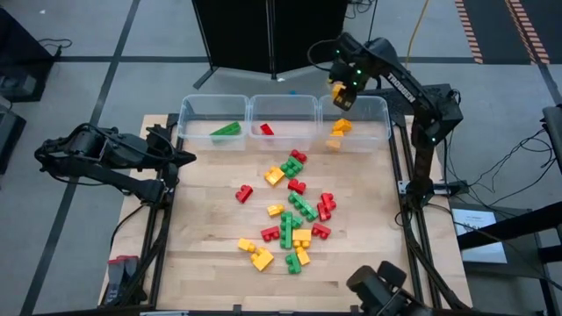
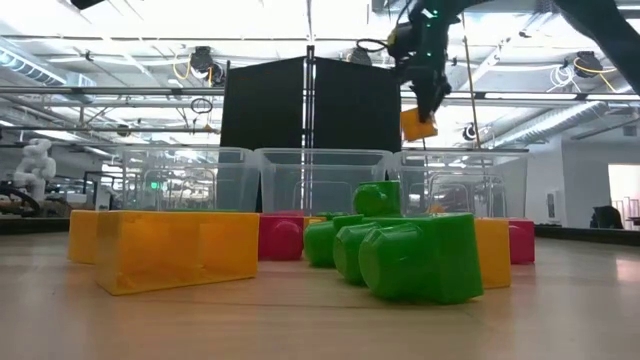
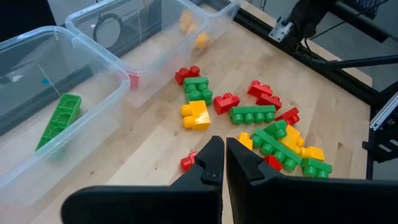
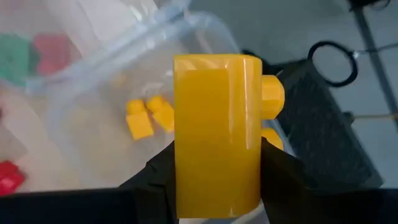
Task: Sort blocks
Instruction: Put the yellow game piece with 2 studs into the right transparent bin
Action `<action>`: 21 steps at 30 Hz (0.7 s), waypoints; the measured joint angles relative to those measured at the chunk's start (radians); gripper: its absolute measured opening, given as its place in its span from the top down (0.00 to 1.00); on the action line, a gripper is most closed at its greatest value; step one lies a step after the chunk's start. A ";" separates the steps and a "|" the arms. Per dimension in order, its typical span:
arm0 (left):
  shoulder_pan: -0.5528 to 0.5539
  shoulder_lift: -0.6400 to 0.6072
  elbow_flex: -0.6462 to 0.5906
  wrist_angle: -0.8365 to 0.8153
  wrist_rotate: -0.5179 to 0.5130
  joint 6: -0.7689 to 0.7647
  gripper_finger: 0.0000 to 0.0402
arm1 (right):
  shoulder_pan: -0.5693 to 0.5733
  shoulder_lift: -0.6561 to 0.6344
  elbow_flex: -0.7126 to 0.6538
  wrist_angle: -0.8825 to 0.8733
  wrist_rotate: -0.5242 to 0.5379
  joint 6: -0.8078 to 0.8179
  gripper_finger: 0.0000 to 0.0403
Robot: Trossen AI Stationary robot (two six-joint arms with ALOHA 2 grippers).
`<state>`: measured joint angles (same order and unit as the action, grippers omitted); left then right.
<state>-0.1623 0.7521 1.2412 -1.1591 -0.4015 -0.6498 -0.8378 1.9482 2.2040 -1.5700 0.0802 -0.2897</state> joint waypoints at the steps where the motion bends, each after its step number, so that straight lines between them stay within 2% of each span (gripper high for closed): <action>1: 0.000 0.000 0.000 0.000 0.000 0.000 1.00 | -0.004 -0.019 -0.033 0.002 -0.004 0.003 0.64; 5: 0.000 0.000 0.000 0.000 -0.012 0.000 1.00 | -0.024 -0.115 -0.222 0.025 -0.007 -0.001 0.64; 13: 0.000 0.000 0.000 0.005 -0.041 0.000 1.00 | -0.054 -0.318 -0.670 0.284 -0.001 0.059 0.64; 17: 0.000 0.000 0.000 0.033 -0.042 0.000 1.00 | -0.053 -0.353 -0.791 0.341 0.006 0.085 0.64; 21: 0.000 0.000 0.000 0.036 -0.042 -0.001 1.00 | -0.053 -0.352 -0.849 0.360 0.057 0.088 0.64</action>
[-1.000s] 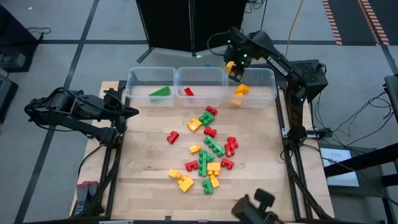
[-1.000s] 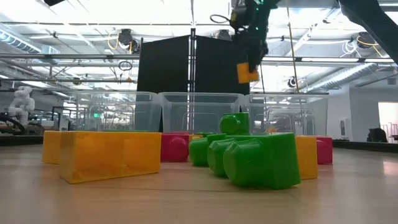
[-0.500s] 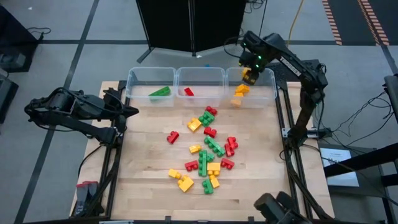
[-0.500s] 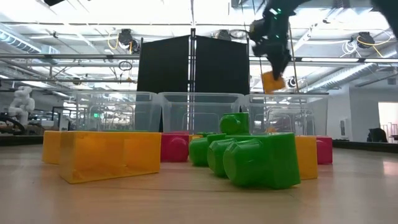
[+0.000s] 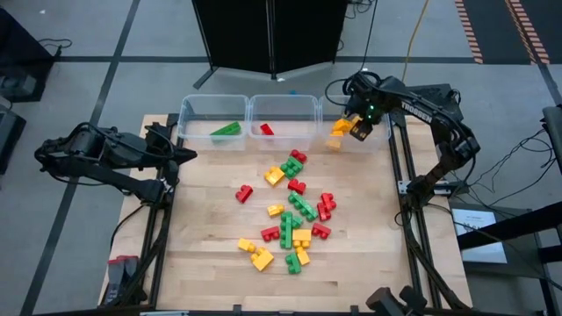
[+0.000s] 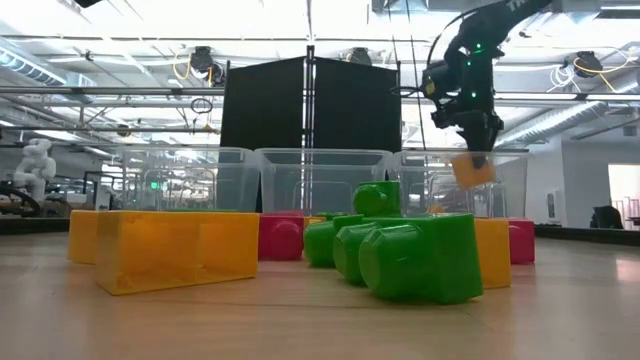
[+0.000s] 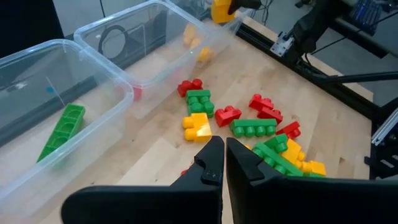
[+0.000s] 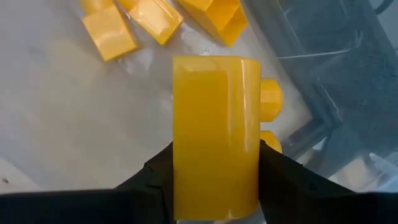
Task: Sort blocks
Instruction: Put the yellow game piece with 2 studs into the right transparent bin
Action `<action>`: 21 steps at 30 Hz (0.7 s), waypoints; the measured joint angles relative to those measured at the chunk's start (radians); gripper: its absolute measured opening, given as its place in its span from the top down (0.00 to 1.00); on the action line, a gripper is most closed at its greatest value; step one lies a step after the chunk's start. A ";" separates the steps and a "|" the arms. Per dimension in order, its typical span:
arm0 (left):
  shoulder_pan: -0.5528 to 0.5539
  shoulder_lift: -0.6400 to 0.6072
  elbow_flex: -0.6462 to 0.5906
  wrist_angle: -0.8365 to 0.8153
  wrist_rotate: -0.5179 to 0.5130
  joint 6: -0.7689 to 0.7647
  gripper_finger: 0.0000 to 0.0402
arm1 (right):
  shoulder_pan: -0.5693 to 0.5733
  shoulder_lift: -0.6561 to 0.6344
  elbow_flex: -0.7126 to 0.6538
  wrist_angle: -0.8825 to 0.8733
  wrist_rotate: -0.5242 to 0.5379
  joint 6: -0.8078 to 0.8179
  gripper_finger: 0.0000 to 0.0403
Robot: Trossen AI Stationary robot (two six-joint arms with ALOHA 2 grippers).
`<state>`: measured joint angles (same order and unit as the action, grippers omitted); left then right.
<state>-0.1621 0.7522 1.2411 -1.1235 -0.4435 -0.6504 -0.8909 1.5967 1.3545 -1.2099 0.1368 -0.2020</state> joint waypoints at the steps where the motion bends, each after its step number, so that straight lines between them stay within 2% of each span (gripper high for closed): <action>1: 0.000 0.000 0.000 0.000 0.000 -0.001 1.00 | 0.000 0.000 -0.005 0.006 -0.001 0.000 0.63; 6: 0.000 0.000 0.000 0.000 0.000 -0.002 1.00 | 0.002 0.000 0.003 0.020 -0.004 0.008 0.38; 9: 0.000 0.000 0.000 0.000 0.000 -0.001 1.00 | 0.012 0.000 0.037 0.020 -0.005 0.008 0.29; 12: 0.000 0.000 0.000 0.000 0.000 0.002 1.00 | 0.028 0.000 0.106 0.007 -0.008 0.008 0.27; 16: 0.000 0.000 0.000 0.000 0.000 0.002 1.00 | 0.053 0.000 0.256 -0.036 -0.041 0.007 0.30; 18: 0.000 0.000 0.000 -0.001 0.000 0.002 1.00 | 0.071 0.000 0.357 -0.051 -0.103 0.012 0.32; 21: 0.000 0.000 0.000 -0.006 0.000 0.003 1.00 | 0.118 0.000 0.496 -0.027 -0.276 0.061 0.33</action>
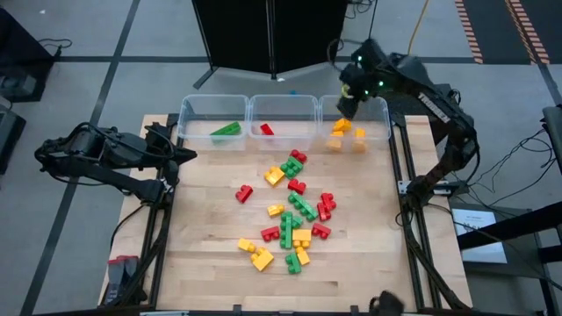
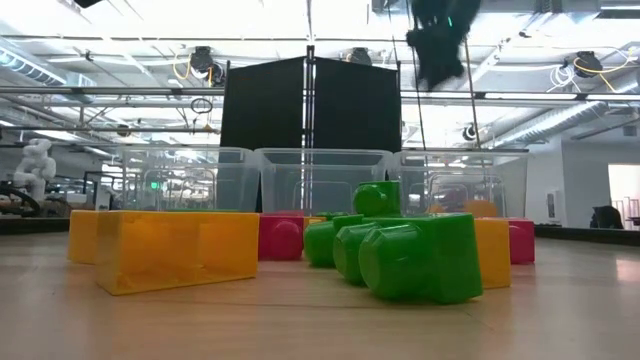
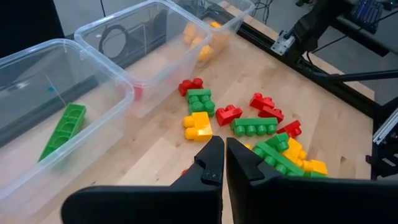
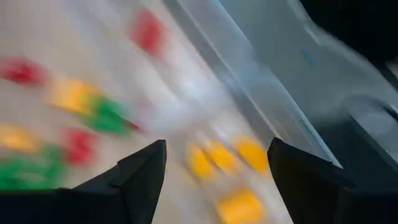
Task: Sort blocks
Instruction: Put the yellow game piece with 2 studs into the right transparent bin
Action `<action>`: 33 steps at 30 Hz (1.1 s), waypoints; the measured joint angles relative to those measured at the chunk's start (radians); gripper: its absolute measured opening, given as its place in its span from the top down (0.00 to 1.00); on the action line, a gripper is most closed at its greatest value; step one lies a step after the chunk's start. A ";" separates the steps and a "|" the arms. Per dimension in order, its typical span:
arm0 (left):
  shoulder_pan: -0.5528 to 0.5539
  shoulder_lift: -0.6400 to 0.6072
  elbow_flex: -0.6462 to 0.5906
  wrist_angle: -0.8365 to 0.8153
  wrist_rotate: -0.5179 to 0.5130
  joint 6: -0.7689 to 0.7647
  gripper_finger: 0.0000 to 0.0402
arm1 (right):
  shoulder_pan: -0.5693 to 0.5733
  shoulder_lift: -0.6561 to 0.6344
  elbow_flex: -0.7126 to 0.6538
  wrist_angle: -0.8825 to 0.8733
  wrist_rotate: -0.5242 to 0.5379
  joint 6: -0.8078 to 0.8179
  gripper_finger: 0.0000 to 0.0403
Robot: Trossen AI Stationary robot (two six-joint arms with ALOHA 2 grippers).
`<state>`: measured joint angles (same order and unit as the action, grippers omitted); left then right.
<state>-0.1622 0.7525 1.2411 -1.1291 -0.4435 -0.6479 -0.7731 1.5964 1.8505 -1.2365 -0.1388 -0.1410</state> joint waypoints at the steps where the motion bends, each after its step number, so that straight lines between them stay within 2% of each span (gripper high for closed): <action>1: 0.000 0.000 0.000 -0.002 0.000 0.000 1.00 | 0.023 -0.001 0.038 0.023 -0.059 0.015 0.33; 4: 0.000 0.000 0.000 -0.004 -0.004 0.000 1.00 | 0.127 -0.003 0.091 0.104 -0.128 0.048 0.33; 10: 0.000 0.000 0.000 -0.005 -0.006 0.001 1.00 | 0.382 0.036 0.024 0.231 -0.121 0.011 0.33; 14: 0.000 0.000 0.000 -0.006 -0.006 0.008 1.00 | 0.497 0.135 -0.017 0.372 -0.071 -0.060 0.33; 20: 0.000 0.000 0.000 -0.012 -0.006 0.008 1.00 | 0.546 0.312 -0.009 0.521 -0.071 -0.141 0.33; 26: 0.000 0.000 0.000 -0.038 -0.006 0.007 1.00 | 0.553 0.436 -0.009 0.530 -0.070 -0.241 0.33; 33: 0.000 0.000 0.000 -0.041 0.001 0.007 1.00 | 0.552 0.518 -0.009 0.516 -0.029 -0.395 0.33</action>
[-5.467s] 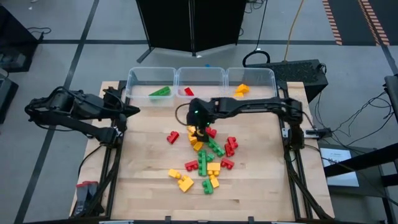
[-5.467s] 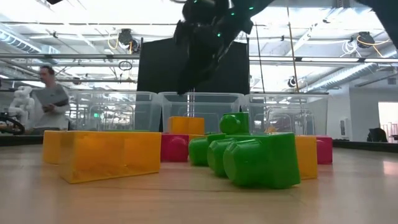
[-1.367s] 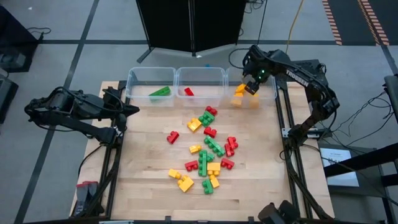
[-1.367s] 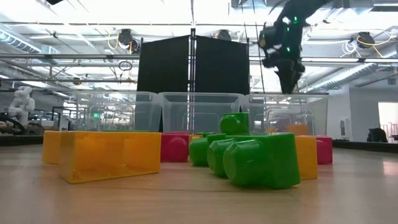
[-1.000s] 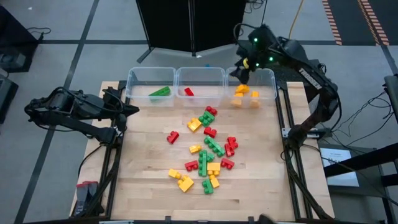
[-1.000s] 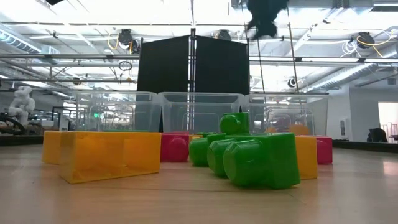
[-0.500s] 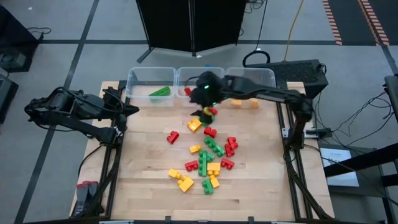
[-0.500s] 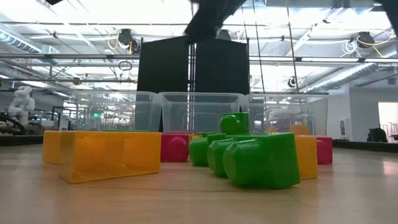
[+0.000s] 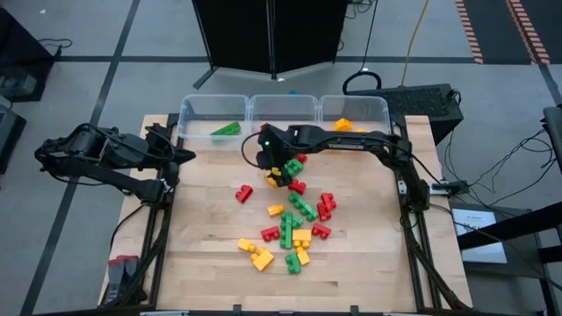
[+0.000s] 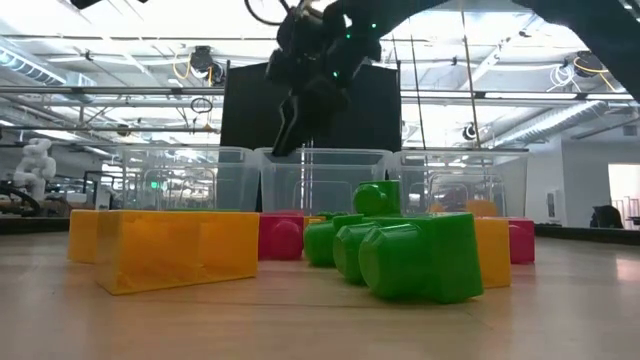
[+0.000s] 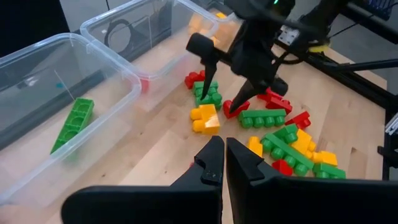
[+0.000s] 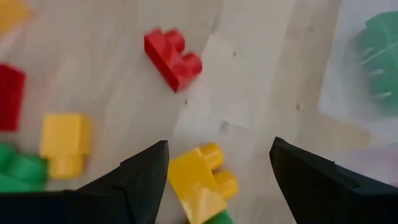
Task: Sort blocks
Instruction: Put the yellow game piece with 2 studs into the right transparent bin
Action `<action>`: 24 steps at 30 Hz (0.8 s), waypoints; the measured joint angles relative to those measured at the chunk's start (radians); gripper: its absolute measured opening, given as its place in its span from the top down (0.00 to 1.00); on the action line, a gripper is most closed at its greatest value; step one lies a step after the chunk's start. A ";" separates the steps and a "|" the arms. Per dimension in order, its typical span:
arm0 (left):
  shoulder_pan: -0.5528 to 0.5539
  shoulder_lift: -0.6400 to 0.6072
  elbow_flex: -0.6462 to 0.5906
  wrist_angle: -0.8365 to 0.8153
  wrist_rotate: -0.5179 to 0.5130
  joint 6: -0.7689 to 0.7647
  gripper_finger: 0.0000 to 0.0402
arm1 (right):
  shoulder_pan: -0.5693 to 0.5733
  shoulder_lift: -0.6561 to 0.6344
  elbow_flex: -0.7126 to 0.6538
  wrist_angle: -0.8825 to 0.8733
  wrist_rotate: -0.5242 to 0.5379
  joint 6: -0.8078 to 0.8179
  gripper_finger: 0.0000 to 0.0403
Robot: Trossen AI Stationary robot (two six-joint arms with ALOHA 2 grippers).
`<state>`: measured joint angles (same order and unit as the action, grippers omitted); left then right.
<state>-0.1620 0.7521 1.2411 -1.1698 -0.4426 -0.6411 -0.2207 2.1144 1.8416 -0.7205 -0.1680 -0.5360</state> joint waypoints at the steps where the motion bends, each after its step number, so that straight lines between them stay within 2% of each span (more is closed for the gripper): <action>1: 0.000 0.000 0.000 0.000 0.000 0.000 1.00 | 0.000 0.008 0.000 -0.003 0.009 -0.025 0.33; 13: 0.000 0.000 0.000 0.000 0.009 -0.006 1.00 | 0.002 0.120 0.001 -0.065 0.039 -0.138 0.33; 24: 0.000 0.000 0.000 0.001 0.013 -0.006 1.00 | 0.003 0.204 0.006 -0.075 0.121 -0.141 0.34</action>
<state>-0.1619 0.7521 1.2411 -1.1692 -0.4301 -0.6468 -0.2173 2.3180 1.8477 -0.7955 -0.0465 -0.6770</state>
